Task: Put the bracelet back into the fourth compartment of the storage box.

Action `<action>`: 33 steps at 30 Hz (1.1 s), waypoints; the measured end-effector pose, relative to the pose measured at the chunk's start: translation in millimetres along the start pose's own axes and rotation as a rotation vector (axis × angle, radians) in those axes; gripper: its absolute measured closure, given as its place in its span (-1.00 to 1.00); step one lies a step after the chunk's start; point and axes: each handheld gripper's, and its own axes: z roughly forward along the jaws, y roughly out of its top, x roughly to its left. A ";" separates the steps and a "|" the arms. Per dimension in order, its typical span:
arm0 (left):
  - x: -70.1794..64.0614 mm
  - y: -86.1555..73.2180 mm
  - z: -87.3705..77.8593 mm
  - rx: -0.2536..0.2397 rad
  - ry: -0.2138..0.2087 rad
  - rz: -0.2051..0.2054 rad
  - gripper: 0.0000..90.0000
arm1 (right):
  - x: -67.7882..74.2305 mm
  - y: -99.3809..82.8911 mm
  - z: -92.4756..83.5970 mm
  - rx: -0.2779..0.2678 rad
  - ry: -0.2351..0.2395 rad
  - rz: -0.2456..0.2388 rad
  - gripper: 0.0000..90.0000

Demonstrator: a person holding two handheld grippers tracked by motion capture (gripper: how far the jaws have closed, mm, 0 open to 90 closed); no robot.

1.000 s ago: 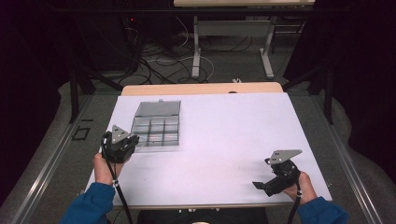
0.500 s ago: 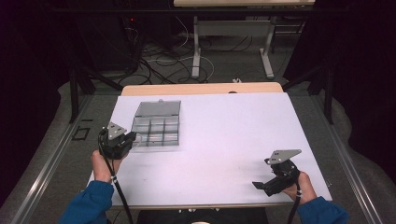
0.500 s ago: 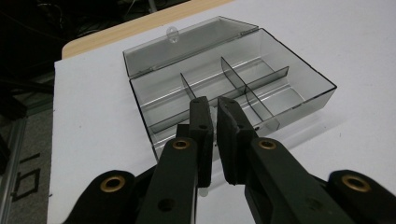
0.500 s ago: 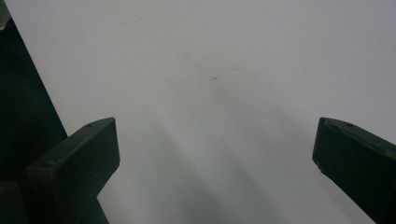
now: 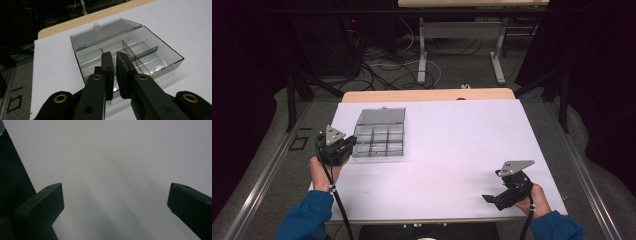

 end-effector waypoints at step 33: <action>6.5 16.3 30.3 0.003 0.000 0.007 0.90 | 0.8 -0.7 -0.3 -0.001 0.004 -0.011 -0.99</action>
